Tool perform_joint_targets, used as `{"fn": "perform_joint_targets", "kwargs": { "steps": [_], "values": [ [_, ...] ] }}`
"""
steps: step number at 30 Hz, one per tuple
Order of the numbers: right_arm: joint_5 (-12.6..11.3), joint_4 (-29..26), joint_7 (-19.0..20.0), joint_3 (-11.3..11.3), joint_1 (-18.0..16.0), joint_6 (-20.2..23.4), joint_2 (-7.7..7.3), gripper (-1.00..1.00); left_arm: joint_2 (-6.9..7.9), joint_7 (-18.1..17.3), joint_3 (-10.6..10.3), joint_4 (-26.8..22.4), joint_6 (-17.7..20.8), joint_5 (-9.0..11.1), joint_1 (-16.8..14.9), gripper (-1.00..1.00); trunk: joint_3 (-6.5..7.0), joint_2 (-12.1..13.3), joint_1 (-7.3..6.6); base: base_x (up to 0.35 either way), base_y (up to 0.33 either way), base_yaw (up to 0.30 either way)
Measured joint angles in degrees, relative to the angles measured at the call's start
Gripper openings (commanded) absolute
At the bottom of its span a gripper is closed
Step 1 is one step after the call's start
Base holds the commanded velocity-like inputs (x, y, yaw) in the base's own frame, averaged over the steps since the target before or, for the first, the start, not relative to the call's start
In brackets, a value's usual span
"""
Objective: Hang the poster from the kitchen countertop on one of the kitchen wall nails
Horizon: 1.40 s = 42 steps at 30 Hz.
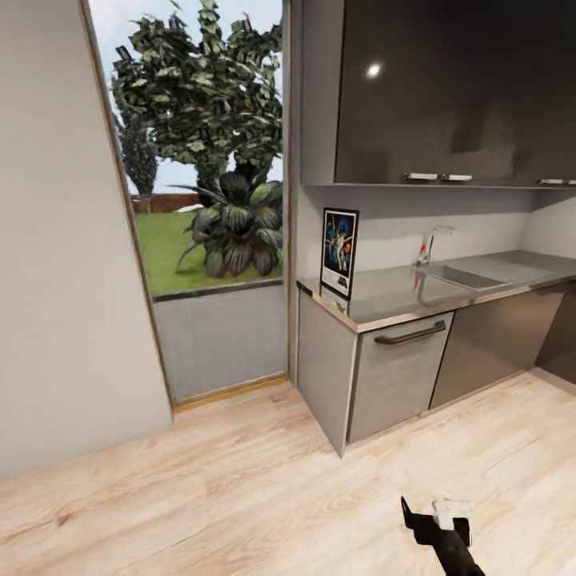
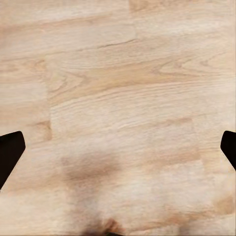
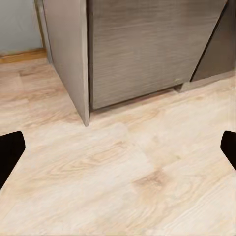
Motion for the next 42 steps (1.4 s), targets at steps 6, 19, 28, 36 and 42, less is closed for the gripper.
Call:
{"fn": "perform_joint_targets", "kwargs": {
  "steps": [6, 19, 28, 36, 42],
  "values": [
    [0.1, -21.3, 0.0, -1.7, -0.1, 9.9, -0.06, 1.0, 0.0, 0.1, 0.6, 0.1, 0.0, 0.0, 0.0, 1.0, 0.01, 0.0, 0.0, 0.338, 0.009, 0.0],
    [-0.1, -39.3, 0.5, -2.9, -14.7, 37.0, -2.93, 1.0, 0.0, 0.1, 3.0, 0.2, 0.0, 0.0, 0.0, 1.0, 0.01, 0.0, 0.01, 0.315, -0.096, 0.0],
    [-0.2, -35.9, 10.7, -2.9, -31.6, 50.5, -4.92, 1.0, 0.0, 0.1, 3.2, 0.3, -0.1, 0.0, 0.0, 1.0, 0.0, 0.0, 0.02, 0.228, -0.149, 0.0],
    [-0.8, -33.0, 21.2, -3.2, -34.6, 52.2, -4.73, 1.0, -0.53, 0.0, 3.1, -0.2, 0.0, -0.1, 0.8, 1.0, 0.0, 0.0, 0.04, 0.014, -0.01, 0.0],
    [-0.7, -33.0, 23.1, -3.2, -36.1, 52.2, -4.73, 1.0, -0.53, 0.0, 3.1, -0.2, 0.0, -0.1, 0.8, 1.0, 0.0, 0.0, 0.04, 0.0, 0.0, 0.0]
  ]
}}
